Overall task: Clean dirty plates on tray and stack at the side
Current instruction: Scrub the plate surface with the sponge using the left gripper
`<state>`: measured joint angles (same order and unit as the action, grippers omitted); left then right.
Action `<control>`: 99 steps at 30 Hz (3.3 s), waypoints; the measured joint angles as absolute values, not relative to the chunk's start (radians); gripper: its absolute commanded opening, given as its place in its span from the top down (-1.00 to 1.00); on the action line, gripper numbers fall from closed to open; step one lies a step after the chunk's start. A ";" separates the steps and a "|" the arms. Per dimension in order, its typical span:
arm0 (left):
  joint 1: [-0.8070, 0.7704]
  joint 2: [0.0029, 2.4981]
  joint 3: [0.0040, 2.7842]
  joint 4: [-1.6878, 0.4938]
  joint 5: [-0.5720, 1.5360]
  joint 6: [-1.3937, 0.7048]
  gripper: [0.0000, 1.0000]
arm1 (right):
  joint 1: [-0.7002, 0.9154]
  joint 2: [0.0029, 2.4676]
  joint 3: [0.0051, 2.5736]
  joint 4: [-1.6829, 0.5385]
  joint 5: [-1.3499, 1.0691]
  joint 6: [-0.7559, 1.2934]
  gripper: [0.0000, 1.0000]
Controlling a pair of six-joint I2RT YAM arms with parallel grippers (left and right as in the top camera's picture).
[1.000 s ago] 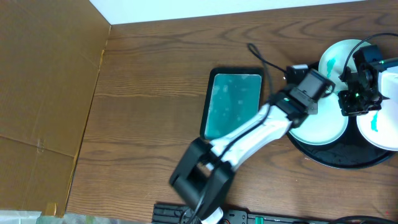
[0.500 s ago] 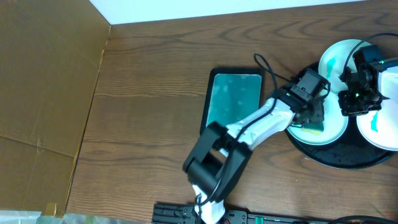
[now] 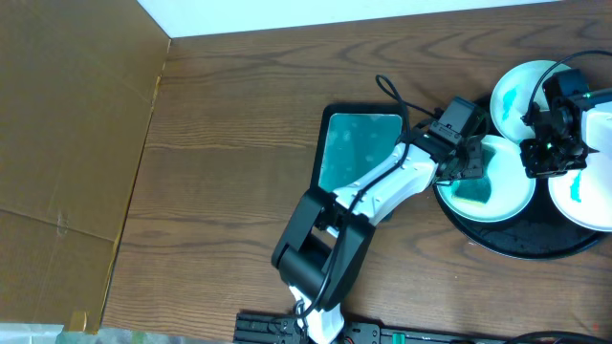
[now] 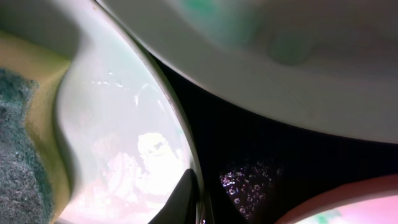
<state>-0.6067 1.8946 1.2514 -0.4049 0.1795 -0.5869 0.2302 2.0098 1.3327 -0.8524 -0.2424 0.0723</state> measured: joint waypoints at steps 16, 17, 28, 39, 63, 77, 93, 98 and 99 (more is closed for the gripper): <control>-0.665 1.872 1.251 -0.456 0.178 -0.567 0.03 | 0.230 2.010 1.333 -0.852 -0.238 0.072 0.82; -0.675 1.872 1.251 -0.452 0.178 -0.567 0.03 | 0.230 2.010 1.333 -0.852 -0.238 0.072 0.82; -0.714 1.872 1.251 -0.443 0.059 -0.555 0.02 | 0.230 2.010 1.333 -0.855 -0.237 0.072 0.81; -0.714 1.879 1.251 -0.413 0.015 -0.549 0.05 | 0.230 2.010 1.333 -0.855 -0.237 0.072 0.81; -0.717 1.934 1.250 -0.400 0.016 -0.551 0.86 | 0.230 2.010 1.333 -0.857 -0.235 0.072 0.81; -0.706 1.934 1.250 -0.465 -0.150 -0.546 0.86 | 0.230 2.010 1.333 -0.858 -0.236 0.072 0.81; -0.628 1.821 1.253 -0.431 -0.153 -0.550 0.86 | 0.234 2.010 1.333 -0.857 -0.256 0.072 0.91; -0.624 1.823 1.253 -0.392 -0.025 -0.591 0.86 | 0.234 2.010 1.333 -0.857 -0.251 0.072 0.86; -0.627 1.834 1.253 -0.375 0.002 -0.599 0.86 | 0.234 2.010 1.333 -0.857 -0.250 0.072 0.86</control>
